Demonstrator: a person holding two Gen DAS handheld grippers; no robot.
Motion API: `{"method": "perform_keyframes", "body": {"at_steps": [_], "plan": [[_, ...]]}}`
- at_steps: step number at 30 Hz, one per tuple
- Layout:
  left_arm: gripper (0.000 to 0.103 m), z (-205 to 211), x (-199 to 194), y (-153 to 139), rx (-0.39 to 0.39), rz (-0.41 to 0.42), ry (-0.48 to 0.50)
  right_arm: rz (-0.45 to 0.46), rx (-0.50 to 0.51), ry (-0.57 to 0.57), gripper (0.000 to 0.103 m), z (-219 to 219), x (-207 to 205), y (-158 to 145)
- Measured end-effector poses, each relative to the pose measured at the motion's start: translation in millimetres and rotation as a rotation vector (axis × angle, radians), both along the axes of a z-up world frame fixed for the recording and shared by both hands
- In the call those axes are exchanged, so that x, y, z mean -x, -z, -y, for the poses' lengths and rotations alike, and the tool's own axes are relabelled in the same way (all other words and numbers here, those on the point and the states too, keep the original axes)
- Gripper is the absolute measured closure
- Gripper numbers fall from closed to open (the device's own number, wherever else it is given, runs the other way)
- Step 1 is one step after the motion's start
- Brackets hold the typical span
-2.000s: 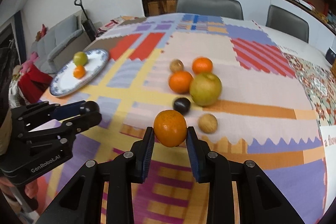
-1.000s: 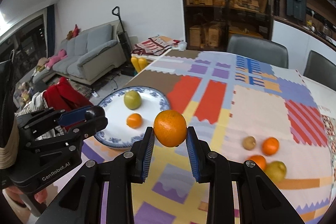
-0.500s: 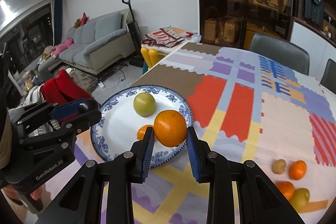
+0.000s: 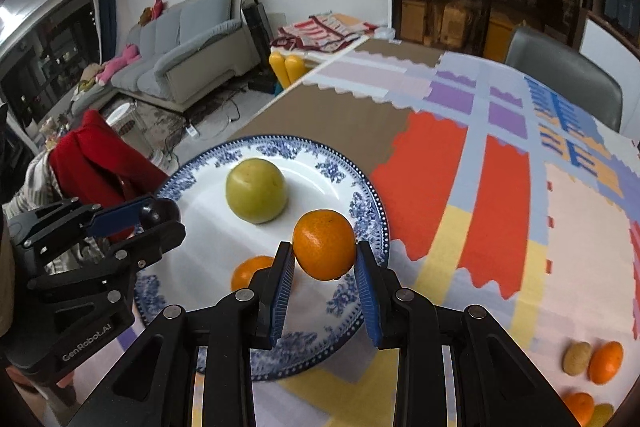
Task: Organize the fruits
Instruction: 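Carry the plum and orange onto the plate and open both tools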
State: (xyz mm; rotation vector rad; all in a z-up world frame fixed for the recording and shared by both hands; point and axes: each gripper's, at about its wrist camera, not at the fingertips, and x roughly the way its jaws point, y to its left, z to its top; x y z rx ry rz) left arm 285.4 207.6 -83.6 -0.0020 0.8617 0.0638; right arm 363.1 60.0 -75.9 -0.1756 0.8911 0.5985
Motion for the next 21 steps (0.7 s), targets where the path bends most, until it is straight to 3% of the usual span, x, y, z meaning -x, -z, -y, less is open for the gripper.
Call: {"method": "perform_keyframes", "body": {"at_steps": [8, 10, 11, 14, 21], "plan": [[0.071, -0.3, -8.8, 13.1, -0.009, -0.043, -0.002, -0.05, -0.004, 0.0, 0.071, -3.2, -10.5, 14.0], [0.061, -0.8, -8.5, 12.2, -0.002, -0.042, -0.008, -0.056, -0.017, 0.0, 0.07, -1.7, -10.8, 13.0], [0.055, -0.9, -7.5, 10.6, -0.001, -0.036, -0.01, -0.057, -0.023, 0.0, 0.07, -1.6, -10.5, 12.4], [0.054, 0.6, -1.3, 3.7, -0.021, -0.019, -0.019, -0.038, -0.026, -0.002, 0.061, -0.6, -5.6, 7.3], [0.053, 9.2, 24.4, -21.9, -0.029, 0.029, -0.02, 0.022, -0.041, -0.004, 0.061, 10.2, 16.4, -15.2]]}}
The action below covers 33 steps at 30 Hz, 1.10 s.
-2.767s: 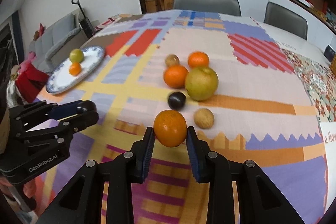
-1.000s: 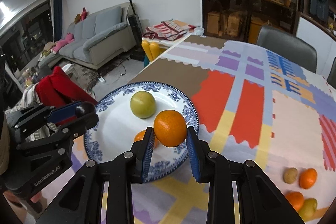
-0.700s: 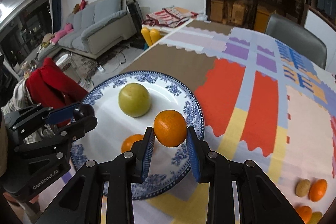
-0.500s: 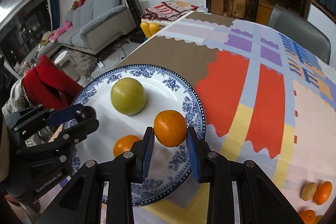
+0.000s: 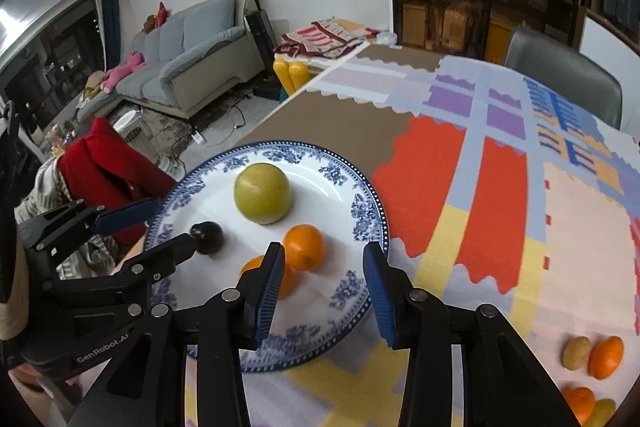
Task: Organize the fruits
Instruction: 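Carry the plum and orange onto the plate and open both tools, then move both tools back toward the remaining fruits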
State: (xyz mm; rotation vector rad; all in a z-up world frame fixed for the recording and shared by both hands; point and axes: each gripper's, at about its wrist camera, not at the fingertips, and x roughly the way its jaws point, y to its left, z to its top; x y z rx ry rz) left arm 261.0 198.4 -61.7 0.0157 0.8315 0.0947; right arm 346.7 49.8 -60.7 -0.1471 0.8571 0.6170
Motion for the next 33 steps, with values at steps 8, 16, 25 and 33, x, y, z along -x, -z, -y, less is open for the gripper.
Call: {"method": "perform_keyframes", "body": {"at_steps": [8, 16, 25, 33], "plan": [[0.048, 21.0, 28.6, -36.6, -0.012, 0.079, 0.006, 0.068, -0.035, 0.007, 0.061, 21.6, 34.2, -32.1], [0.045, 56.2, 55.3, -63.1, -0.019, 0.139, 0.041, 0.103, -0.065, 0.039, 0.061, 56.0, 68.7, -55.4], [0.042, 96.8, 78.0, -81.6, 0.003, 0.186, 0.087, 0.147, -0.09, 0.109, 0.061, 106.6, 98.2, -75.3], [0.041, 134.0, 90.4, -85.4, 0.023, 0.202, 0.16, 0.2, -0.066, 0.171, 0.052, 148.3, 124.8, -83.9]]}}
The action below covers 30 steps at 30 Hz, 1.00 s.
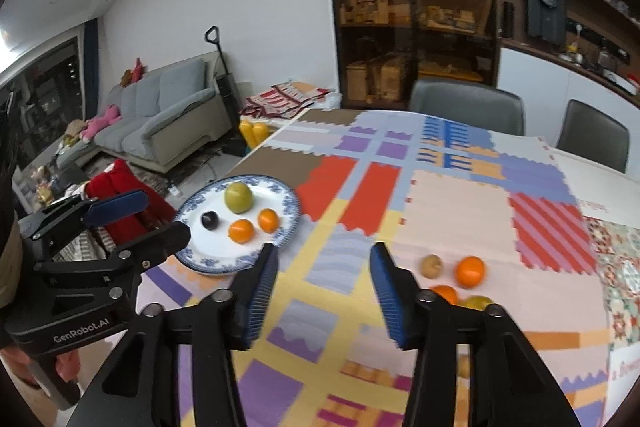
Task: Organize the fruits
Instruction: 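Move both tools back toward the remaining fruits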
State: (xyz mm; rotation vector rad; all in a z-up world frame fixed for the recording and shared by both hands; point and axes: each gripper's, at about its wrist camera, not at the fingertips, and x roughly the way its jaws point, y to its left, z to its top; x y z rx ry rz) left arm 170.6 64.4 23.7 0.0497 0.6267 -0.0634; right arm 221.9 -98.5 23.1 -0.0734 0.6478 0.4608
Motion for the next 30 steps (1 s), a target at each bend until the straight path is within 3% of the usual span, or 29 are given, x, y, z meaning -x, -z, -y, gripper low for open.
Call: {"method": "perform_keyframes", "body": {"at_steps": [7, 19, 30], "plan": [[0.041, 38.2, 2.3, 6.0, -0.003, 0.005, 0.103, 0.015, 0.028, 0.063, 0.052, 36.4, 17.1, 2.8], [0.041, 85.6, -6.8, 29.2, -0.029, 0.004, 0.279, -0.036, 0.075, 0.14, 0.052, 81.0, 26.5, 24.7], [0.041, 112.1, -34.9, 65.6, -0.037, -0.064, 0.433, -0.103, 0.134, 0.18, 0.052, 99.2, 19.5, 54.4]]}}
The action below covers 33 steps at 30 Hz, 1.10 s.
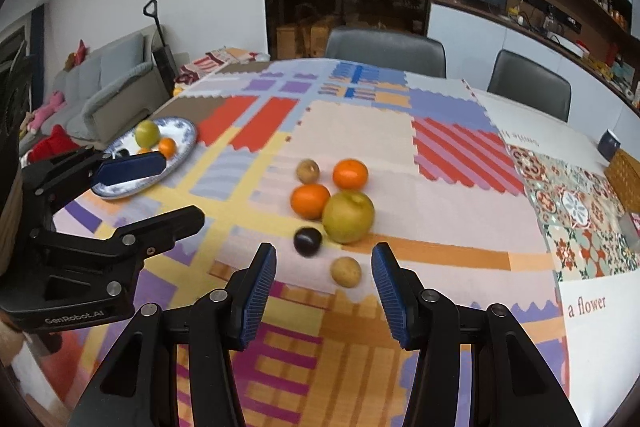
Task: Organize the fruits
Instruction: 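Move both tools back toward the remaining fruits, then grasp the dark plum with the left tool while the right tool grasps the brown kiwi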
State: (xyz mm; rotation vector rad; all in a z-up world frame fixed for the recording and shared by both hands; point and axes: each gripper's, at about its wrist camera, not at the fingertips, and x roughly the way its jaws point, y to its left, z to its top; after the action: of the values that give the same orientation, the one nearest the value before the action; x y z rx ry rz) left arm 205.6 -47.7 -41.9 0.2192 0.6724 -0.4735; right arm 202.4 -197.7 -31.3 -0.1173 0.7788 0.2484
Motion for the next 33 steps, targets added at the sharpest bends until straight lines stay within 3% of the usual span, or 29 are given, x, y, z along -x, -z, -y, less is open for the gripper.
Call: {"method": "perform_keyframes", "body": {"at_steps": [9, 20, 33], "plan": [[0.046, 16.9, -19.4, 28.5, -0.031, -0.045, 0.126, -0.065, 0.022, 0.0, 0.052, 5.0, -13.6, 29.0], [0.065, 38.3, -43.7, 51.3, -0.039, -0.116, 0.217, -0.117, 0.013, 0.012, 0.053, 16.1, -31.4, 52.0], [0.071, 55.7, -58.8, 67.4, -0.06, -0.171, 0.263, -0.154, -0.014, -0.036, 0.065, 20.8, -47.1, 73.7]]}}
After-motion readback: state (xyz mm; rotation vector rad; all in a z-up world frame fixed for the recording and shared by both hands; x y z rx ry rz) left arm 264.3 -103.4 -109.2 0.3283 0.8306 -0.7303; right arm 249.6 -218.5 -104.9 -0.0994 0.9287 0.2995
